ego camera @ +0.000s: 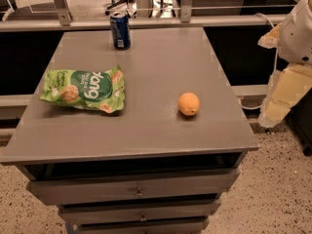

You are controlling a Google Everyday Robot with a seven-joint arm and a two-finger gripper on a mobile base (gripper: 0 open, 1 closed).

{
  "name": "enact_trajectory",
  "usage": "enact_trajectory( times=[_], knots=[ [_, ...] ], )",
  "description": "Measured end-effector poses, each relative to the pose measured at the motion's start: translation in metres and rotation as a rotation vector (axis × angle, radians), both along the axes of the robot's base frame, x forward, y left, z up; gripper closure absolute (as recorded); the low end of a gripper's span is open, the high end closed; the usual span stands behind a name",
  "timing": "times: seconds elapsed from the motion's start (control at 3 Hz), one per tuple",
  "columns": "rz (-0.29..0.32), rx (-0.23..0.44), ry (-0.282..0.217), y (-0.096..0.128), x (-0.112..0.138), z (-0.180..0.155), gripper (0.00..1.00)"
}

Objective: Pick pepsi can

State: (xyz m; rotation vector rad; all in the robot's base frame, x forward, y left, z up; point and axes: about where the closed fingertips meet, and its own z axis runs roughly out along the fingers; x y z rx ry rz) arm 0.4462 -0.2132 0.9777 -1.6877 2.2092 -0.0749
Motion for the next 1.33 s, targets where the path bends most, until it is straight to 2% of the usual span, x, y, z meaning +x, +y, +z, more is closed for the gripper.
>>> enact_trajectory(
  times=[0.33, 0.67, 1.0, 1.33],
  knots=[
    [-0.016, 0.147, -0.07, 0.004, 0.032, -0.002, 0.0],
    [-0.046, 0.37, -0.134, 0.005, 0.074, -0.023, 0.0],
    [-0.082, 0.683, -0.272, 0.027, 0.139, -0.01, 0.0],
    [-0.106, 0.869, -0.359, 0.048, 0.187, 0.019, 0.0]
  ],
)
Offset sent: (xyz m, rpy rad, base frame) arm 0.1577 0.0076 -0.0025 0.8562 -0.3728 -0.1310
